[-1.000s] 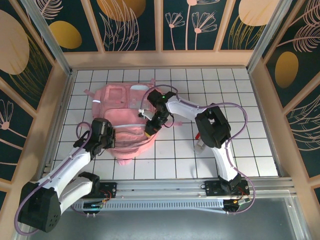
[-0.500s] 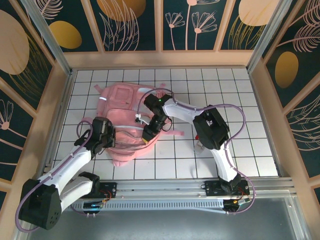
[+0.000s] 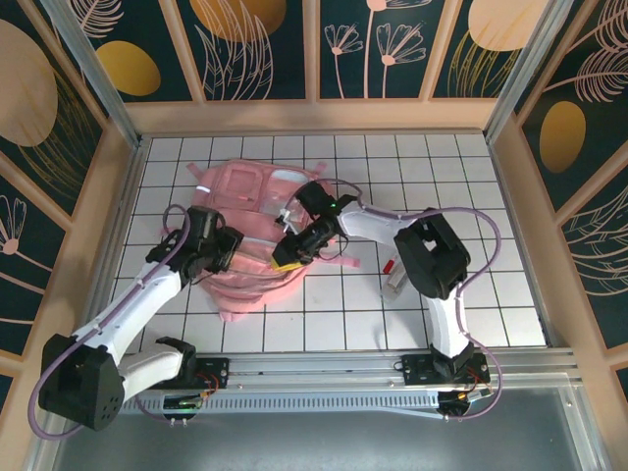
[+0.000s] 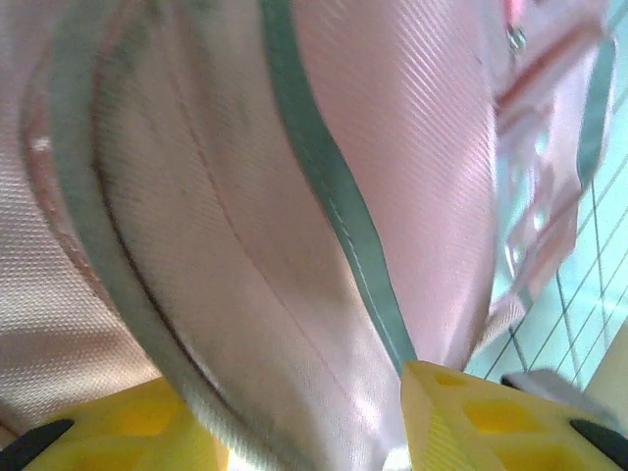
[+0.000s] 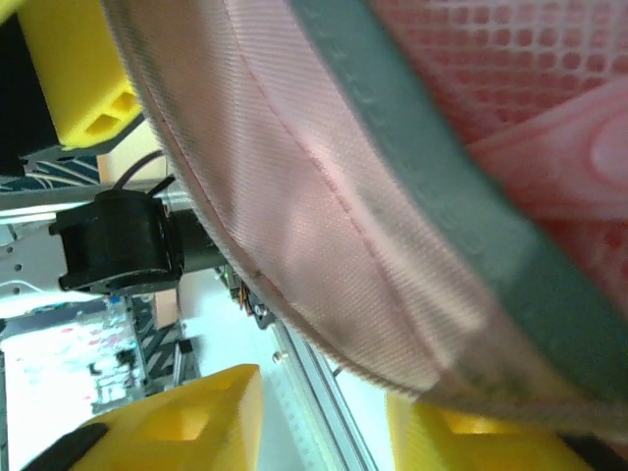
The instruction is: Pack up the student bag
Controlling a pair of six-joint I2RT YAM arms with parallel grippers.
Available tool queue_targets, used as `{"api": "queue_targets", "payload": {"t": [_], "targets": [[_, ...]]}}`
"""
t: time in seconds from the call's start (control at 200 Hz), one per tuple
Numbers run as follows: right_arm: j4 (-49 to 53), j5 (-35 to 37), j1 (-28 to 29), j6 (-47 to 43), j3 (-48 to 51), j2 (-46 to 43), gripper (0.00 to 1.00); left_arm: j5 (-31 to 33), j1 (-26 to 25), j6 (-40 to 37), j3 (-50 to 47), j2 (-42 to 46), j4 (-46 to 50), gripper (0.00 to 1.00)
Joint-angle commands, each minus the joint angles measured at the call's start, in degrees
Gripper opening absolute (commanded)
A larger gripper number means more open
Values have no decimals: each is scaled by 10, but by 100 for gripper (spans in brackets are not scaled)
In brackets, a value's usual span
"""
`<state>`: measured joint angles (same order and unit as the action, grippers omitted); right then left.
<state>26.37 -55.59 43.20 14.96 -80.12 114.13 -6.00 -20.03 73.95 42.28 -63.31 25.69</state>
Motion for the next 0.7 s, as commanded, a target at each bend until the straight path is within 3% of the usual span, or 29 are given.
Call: {"api": "queue_targets", "payload": {"t": [0.0,0.165,0.345,0.415,0.46,0.525,0.601,0.691], "targets": [[-22,66,-15,32,28,-63,42,-44,-31,-108,27,14,74,46],[-21,210,-22,58,87,-133,48,-8,-127,-78,32,17,118,46],[-31,391,-30,123,108,-180,49,38,-244,-32,42,-7,89,46],[-39,454,-37,168,107,-190,54,59,-282,-27,57,-36,76,46],[-36,448,-52,191,100,-189,64,77,-300,-24,70,-59,75,46],[-72,370,-83,240,134,-191,78,98,-312,-33,88,-92,74,46],[-185,268,-115,329,208,-209,76,128,-314,-38,109,-122,81,46],[-123,315,-106,334,163,-190,77,168,-314,-36,128,-146,90,47]]}}
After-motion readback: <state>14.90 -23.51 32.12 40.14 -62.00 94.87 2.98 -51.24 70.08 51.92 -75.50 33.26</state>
